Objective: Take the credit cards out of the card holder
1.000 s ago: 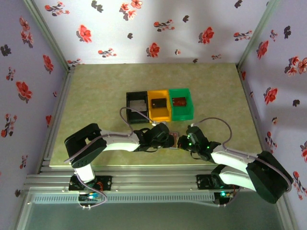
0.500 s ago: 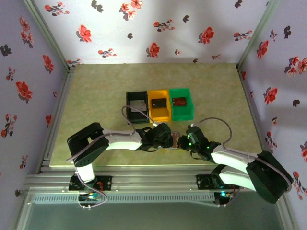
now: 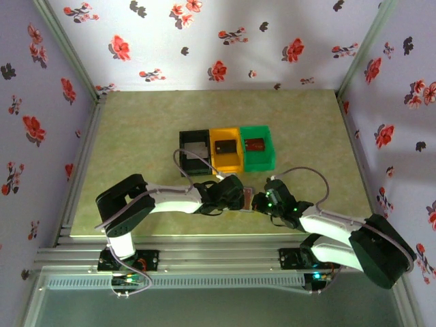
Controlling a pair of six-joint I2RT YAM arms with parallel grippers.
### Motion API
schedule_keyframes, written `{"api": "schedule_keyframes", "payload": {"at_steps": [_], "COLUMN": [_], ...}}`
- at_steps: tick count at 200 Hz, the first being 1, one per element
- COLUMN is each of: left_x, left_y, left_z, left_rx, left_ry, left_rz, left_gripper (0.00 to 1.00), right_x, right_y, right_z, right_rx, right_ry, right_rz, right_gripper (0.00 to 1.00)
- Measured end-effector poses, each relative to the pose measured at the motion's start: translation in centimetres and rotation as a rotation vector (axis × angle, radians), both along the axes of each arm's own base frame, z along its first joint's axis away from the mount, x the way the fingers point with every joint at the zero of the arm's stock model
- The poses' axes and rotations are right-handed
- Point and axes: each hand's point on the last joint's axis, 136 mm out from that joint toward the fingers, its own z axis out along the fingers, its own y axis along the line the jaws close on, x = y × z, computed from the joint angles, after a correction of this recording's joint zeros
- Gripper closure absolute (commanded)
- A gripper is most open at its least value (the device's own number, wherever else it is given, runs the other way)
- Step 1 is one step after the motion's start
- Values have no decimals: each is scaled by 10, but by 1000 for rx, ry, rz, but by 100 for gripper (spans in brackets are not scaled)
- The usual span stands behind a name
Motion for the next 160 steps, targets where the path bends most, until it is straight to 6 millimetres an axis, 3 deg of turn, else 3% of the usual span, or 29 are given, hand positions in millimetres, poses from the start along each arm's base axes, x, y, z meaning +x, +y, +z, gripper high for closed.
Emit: {"api": "schedule_keyframes", "payload": {"at_steps": [160], "left_x": [1], "left_y": [0], "left_z": [-1], "left_rx": [-33], "left_ry": [-8], "left_rz": [10], "left_gripper": [86], "right_x": [0], "right_y": [1], "right_z": [0], "right_rx": [7], "right_ry": [4], "right_rz": [2], "right_gripper": [100]}}
